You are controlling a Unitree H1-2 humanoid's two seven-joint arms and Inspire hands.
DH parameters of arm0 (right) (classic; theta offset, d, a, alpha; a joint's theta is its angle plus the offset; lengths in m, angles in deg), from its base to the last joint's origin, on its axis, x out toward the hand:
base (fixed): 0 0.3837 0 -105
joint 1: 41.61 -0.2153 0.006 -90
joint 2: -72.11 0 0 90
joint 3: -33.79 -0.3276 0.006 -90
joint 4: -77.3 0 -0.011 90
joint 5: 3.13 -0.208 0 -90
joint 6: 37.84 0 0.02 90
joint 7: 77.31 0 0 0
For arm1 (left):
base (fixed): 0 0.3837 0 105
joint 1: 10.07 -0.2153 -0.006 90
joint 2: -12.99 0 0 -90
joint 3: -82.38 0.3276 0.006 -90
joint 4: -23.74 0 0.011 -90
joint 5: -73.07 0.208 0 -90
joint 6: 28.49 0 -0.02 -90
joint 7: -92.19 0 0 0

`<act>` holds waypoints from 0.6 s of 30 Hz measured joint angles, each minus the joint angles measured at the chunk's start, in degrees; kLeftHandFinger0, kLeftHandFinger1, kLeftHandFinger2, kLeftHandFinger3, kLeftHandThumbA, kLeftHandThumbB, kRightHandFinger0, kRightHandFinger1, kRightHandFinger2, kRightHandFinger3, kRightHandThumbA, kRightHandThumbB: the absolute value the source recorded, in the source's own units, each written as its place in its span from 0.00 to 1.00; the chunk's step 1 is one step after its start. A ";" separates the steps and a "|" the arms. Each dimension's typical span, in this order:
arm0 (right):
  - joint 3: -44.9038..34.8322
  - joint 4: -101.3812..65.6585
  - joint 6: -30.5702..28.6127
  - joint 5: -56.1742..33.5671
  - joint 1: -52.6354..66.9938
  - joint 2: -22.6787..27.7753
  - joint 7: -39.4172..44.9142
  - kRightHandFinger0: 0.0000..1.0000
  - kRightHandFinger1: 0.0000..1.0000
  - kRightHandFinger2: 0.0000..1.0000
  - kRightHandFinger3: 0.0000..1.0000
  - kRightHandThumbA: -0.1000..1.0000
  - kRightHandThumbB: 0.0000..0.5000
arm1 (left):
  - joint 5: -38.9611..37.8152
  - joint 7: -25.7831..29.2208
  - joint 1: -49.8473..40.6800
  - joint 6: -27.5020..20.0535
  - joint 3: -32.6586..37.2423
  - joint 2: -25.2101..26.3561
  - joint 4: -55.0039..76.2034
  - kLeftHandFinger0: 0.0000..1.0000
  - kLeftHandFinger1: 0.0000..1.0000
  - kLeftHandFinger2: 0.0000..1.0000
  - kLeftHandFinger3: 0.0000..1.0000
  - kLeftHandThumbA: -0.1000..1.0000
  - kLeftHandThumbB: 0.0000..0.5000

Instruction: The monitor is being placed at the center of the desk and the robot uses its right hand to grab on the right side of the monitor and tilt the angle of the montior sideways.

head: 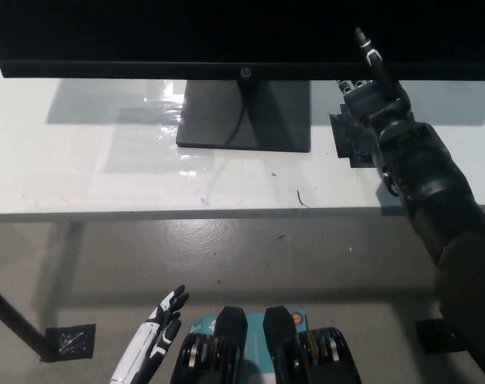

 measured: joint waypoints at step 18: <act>0.03 0.56 0.45 1.47 -1.36 0.83 -3.78 1.00 1.00 1.00 1.00 1.00 0.60 | 0.25 0.06 0.28 0.00 0.62 0.04 0.17 1.00 1.00 1.00 1.00 1.00 0.65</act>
